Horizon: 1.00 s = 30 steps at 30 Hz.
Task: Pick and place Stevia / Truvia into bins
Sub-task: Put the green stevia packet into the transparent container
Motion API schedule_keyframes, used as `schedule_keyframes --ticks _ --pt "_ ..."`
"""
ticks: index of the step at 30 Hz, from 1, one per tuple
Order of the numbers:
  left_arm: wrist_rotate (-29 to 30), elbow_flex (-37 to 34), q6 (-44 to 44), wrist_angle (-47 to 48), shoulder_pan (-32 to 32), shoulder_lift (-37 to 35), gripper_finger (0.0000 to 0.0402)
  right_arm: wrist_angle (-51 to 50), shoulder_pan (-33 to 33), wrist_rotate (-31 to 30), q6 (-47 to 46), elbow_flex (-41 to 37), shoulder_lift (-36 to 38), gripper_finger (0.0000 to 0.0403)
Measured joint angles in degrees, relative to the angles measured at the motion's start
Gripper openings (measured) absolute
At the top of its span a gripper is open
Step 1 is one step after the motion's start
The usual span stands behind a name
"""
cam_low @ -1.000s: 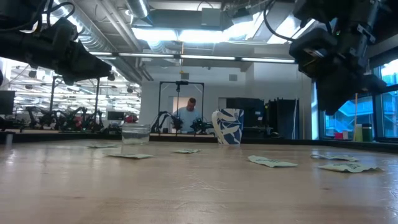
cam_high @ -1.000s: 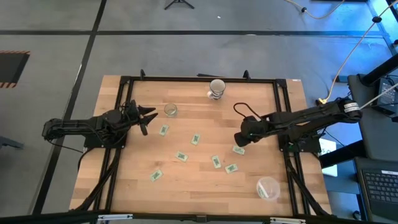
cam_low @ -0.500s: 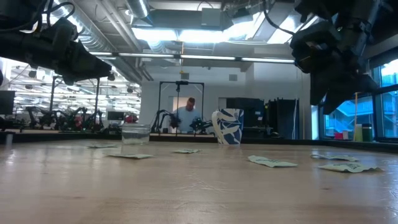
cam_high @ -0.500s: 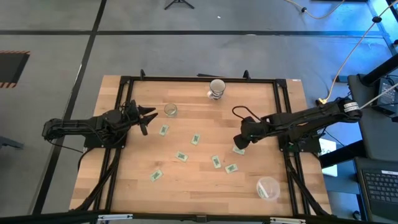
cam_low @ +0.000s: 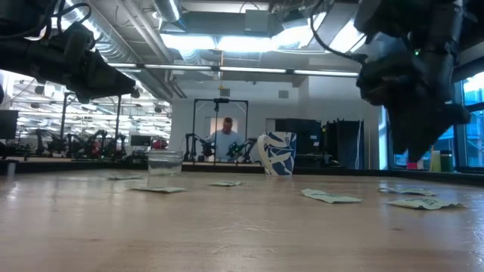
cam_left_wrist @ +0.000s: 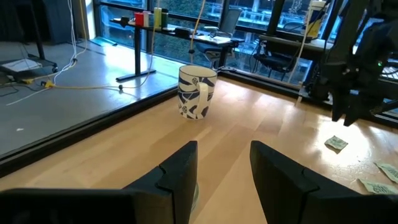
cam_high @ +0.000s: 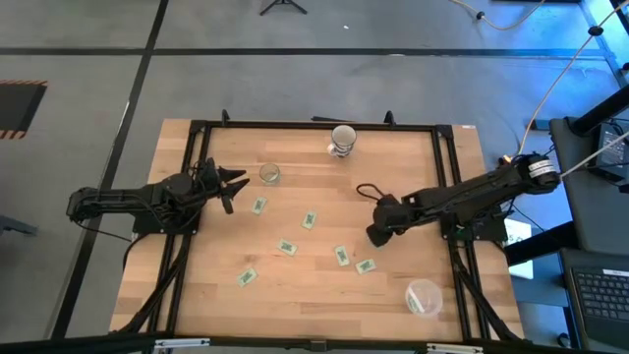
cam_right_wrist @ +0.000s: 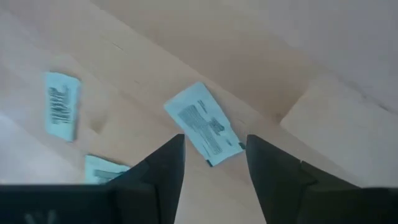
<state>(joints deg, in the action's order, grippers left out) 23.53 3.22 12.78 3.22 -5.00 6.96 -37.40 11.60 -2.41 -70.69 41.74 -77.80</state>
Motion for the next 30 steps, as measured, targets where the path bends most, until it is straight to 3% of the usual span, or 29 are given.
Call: schedule_keyframes --ticks 20,30 --pt "0.0 0.0 0.0 0.0 0.0 0.0 0.0143 0.4 0.1 3.9 -2.5 0.3 -11.3 0.0174" --pt "0.0 0.0 0.0 0.0 0.0 0.0 0.0143 0.5 0.0 5.1 -2.4 0.3 -12.5 0.0165"
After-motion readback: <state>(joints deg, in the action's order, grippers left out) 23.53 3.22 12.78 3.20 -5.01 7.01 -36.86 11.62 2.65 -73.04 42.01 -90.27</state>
